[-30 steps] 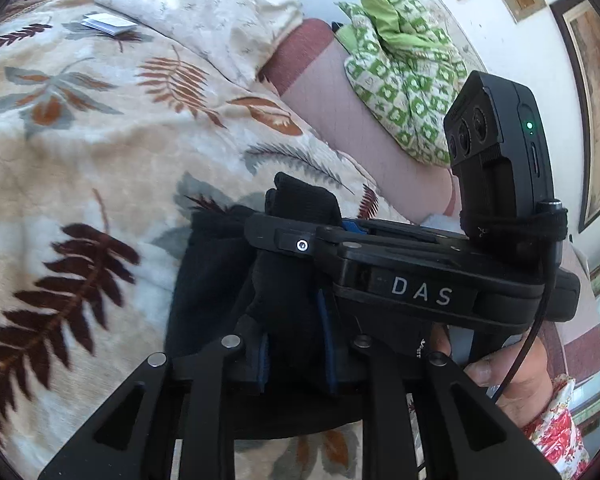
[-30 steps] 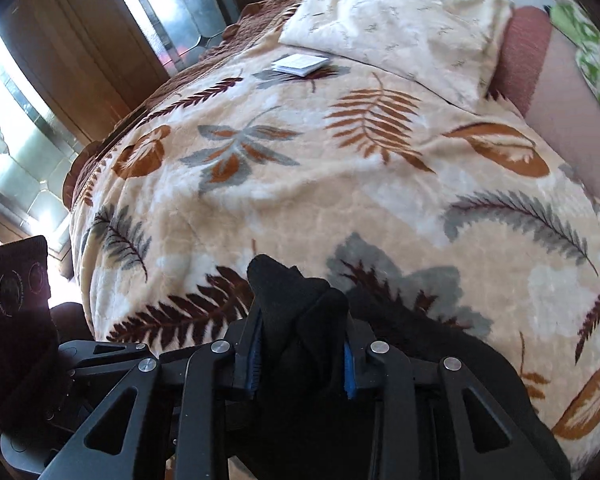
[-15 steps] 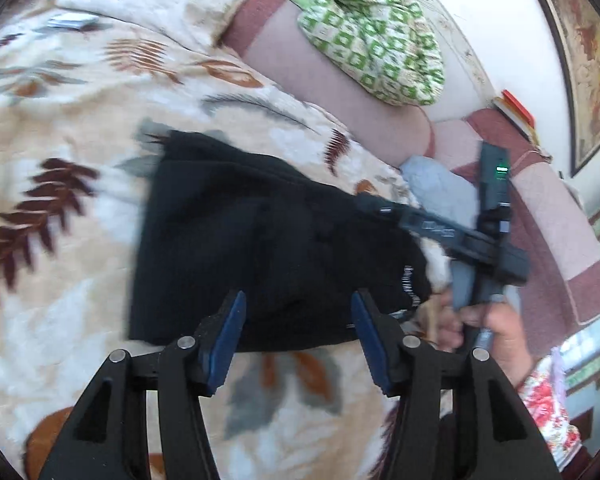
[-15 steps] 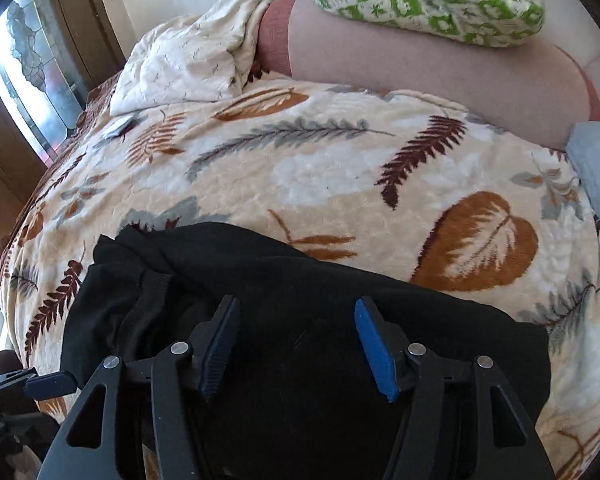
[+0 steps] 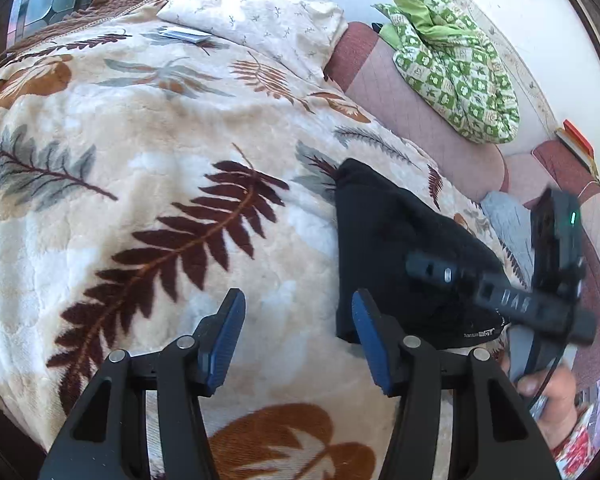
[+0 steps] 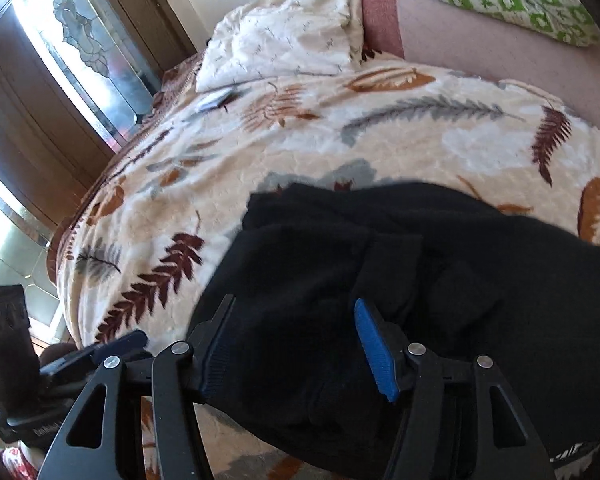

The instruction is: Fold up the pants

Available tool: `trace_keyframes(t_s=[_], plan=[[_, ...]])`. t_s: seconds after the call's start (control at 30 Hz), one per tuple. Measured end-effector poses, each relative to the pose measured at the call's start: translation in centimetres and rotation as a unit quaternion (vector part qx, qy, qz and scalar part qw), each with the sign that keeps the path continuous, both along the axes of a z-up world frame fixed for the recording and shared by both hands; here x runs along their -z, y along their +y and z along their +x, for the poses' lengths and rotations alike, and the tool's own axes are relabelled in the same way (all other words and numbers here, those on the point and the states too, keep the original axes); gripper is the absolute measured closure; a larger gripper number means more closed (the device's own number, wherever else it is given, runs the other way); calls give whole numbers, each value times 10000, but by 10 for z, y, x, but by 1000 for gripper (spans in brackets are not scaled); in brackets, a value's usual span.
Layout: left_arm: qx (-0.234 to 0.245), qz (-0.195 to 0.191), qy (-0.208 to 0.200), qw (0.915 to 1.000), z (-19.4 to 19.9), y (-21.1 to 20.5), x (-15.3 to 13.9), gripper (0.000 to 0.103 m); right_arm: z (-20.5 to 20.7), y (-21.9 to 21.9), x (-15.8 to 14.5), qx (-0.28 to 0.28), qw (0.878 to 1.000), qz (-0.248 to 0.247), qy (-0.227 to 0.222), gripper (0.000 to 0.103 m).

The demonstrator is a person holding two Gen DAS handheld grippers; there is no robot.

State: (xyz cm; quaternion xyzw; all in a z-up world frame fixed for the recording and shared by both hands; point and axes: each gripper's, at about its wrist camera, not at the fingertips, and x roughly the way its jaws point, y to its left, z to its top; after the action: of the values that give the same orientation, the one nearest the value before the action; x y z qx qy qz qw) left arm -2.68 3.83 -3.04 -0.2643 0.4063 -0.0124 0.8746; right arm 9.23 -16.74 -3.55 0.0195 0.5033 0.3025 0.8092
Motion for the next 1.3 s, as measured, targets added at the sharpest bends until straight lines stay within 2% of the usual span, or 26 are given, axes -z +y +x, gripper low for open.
trace_keyframes(t_s=[0.07,0.17,0.23,0.33,0.43,0.5,0.57,0.63,0.73,0.77,0.8,0.9,1.03,1.13,1.27,1.3], plan=[[-25,-50,-15,10000,1,4,2,47,-12,-15,7,66,10000,47,26,49],[-18,-216,20,9998,5,4,5,47,-21,-21,1,26,9995,-311,-1,48],[47,-246,-18,9997,12,-3,1,47,-18,-17,-15,-8,9987,-491,-145,46],[149,-259,-237,9993,27,-17,-7,47,1,-4,-40,-193,9977,-489,-424,46],[224,-430,30,9988,48,-26,6,47,35,25,-48,-508,9972,-446,-335,46],[332,-660,165,9971,57,-30,19,58,57,50,-46,-696,9955,-595,-256,48],[404,-498,99,9979,57,-34,24,75,69,77,-39,-953,9917,-838,-182,52],[565,-470,71,9973,58,-38,25,86,76,102,-28,-1211,9853,-1189,-174,52],[627,-592,68,9963,60,-37,29,91,79,128,-11,-1445,9750,-1681,-175,54],[641,-626,67,9960,60,-37,29,91,80,133,-5,-1475,9718,-1834,-164,68],[644,-644,62,9958,60,-37,30,91,81,134,-1,-1482,9691,-1969,-120,96],[629,-525,36,9966,60,-40,28,91,83,134,-2,-1449,9645,-2195,-240,97],[642,-228,3,9977,60,-49,26,91,97,133,-8,-1155,9677,-2222,-282,98],[647,-225,12,9976,59,-50,26,91,111,138,-11,-937,9698,-2219,-389,103],[622,-287,14,9977,58,-48,26,91,131,139,-19,-575,9696,-2292,-633,102],[599,-333,19,9977,58,-47,26,91,133,135,-23,-554,9738,-2125,-584,102]])
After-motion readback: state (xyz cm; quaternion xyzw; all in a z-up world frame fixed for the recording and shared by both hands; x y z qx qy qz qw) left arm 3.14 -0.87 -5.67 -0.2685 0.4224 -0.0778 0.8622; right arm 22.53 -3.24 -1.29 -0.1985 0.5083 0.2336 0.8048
